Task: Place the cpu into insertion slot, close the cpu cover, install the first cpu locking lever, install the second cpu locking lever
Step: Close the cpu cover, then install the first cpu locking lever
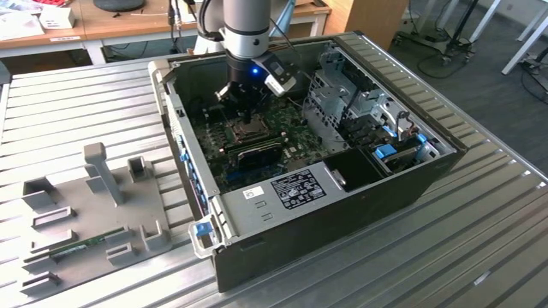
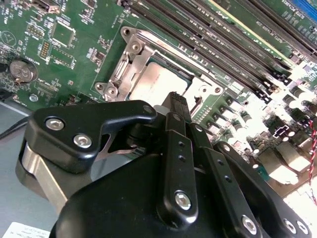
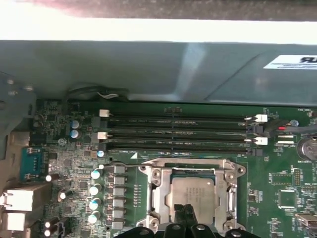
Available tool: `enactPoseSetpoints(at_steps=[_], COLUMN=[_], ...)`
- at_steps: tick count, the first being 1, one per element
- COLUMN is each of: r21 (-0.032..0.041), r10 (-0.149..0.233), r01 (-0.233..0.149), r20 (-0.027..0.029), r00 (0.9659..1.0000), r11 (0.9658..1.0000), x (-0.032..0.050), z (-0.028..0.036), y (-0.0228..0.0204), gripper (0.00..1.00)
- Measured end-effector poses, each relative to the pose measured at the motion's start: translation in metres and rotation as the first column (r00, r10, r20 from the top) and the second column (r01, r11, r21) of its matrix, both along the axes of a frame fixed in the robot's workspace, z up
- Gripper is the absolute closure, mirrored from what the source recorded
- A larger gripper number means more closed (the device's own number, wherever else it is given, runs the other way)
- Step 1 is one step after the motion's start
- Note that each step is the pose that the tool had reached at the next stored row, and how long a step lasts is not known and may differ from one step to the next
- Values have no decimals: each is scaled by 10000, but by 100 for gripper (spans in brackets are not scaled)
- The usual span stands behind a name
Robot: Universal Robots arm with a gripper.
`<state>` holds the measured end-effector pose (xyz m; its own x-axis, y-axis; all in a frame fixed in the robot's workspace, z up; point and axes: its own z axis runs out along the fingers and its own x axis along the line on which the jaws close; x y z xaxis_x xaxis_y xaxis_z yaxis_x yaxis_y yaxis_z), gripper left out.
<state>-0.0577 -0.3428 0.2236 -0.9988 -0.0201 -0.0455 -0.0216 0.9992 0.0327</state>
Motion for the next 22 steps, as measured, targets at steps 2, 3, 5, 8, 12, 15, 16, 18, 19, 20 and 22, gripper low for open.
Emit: enactPoseSetpoints(at_steps=[2,3,5,8,12,15,16,18,19,20,22], r21=[1,1,0,2,1,1,1,1,1,1,2], r10=[1,1,1,-1,0,0,0,1,0,1,0], r01=[-1,-1,-1,1,0,0,0,-1,0,-1,0], r20=[0,0,0,1,1,1,1,1,1,1,1], r00=[10000,10000,10000,10000,10000,10000,10000,10000,10000,10000,10000], r11=[10000,10000,10000,10000,10000,10000,10000,10000,10000,10000,10000], x=[30,46,74,110,123,124,123,116,112,112,105], z=[0,0,0,-1,0,0,0,0,0,0,-1], y=[0,0,-1,0,0,0,0,0,0,0,0], gripper=[89,89,89,89,89,89,89,89,89,89,89])
